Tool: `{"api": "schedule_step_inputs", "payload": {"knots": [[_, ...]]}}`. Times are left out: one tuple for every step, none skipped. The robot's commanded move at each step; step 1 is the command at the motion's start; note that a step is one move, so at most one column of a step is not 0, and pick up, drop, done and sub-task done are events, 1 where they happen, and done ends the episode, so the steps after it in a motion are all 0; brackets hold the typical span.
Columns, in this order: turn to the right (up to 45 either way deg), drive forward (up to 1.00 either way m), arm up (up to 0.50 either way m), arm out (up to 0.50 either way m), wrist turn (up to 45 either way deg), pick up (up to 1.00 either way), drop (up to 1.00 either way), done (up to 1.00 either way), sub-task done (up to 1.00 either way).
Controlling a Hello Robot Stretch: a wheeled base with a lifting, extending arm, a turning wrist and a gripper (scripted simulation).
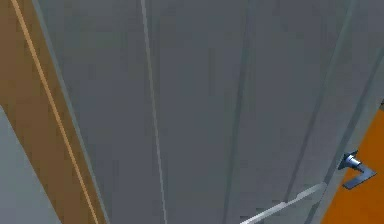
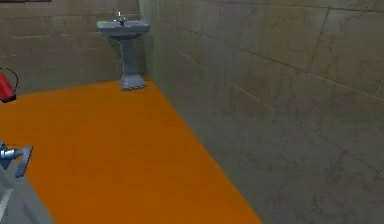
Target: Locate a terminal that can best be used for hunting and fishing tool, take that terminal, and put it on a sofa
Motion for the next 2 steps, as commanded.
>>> {"api": "schedule_step_inputs", "payload": {"knots": [[45.0, 0.0, 0.0, 0.0, 0.0, 0.0, 0.0, 0.0, 0.0], [45.0, 0.0, 0.0, 0.0, 0.0, 0.0, 0.0, 0.0, 0.0]]}}
